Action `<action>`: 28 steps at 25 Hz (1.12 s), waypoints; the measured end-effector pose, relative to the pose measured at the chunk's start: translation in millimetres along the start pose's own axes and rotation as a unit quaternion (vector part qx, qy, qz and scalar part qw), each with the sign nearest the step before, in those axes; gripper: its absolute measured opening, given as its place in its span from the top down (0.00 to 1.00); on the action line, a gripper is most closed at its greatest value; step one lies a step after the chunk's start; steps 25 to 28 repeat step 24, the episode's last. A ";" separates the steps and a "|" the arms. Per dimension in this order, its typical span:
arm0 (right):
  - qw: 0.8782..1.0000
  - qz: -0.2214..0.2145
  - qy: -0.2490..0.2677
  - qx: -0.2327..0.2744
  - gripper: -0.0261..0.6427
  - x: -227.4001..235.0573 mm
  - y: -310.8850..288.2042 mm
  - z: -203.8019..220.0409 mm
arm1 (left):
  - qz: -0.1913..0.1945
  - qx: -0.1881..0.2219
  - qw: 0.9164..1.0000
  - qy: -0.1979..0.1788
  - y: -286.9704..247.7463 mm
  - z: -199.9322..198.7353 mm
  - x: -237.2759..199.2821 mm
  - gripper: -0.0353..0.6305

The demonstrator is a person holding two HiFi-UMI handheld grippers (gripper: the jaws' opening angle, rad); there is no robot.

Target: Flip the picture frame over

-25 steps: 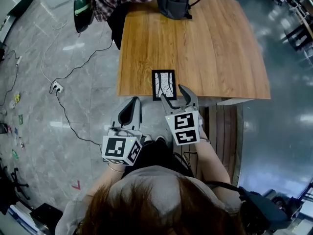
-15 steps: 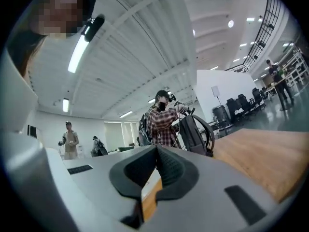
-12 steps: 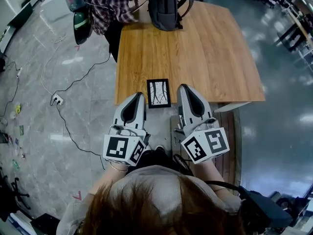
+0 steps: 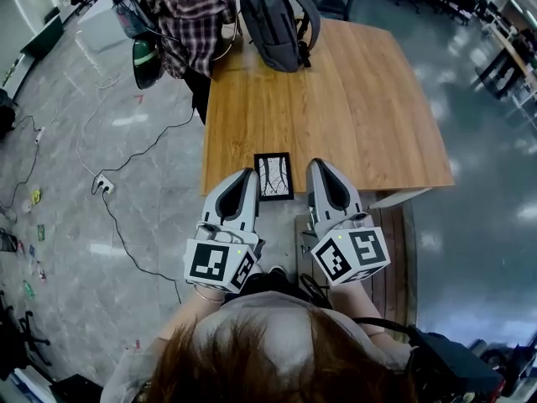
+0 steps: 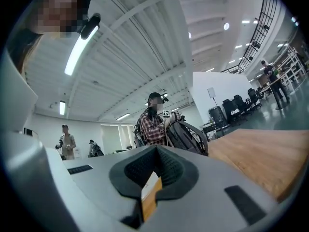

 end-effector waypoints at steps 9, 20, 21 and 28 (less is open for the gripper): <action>0.999 -0.030 -0.010 0.010 0.94 -11.4 0.7 -1.1 | -0.003 -0.004 1.000 -0.001 5.4 -1.7 -1.7 0.94; 0.999 -0.050 -0.007 0.012 0.94 -21.4 -2.2 2.9 | -0.002 -0.002 1.000 0.005 6.1 0.3 -5.6 0.94; 0.999 -0.051 -0.006 0.012 0.94 -21.5 -2.2 3.6 | -0.003 -0.003 1.000 0.006 6.6 1.5 -5.7 0.94; 0.999 -0.049 -0.007 0.010 0.94 -19.3 -1.4 6.5 | -0.005 -0.005 1.000 0.009 7.6 6.1 -4.5 0.94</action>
Point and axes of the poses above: the fingertips, and each gripper's own axes: y backward along the fingers, x to its right, z out of its underside, the point moved 7 cm from there along y, backward along the fingers, and after that the axes turned 2 degrees about -y, right-handed, at the moved point
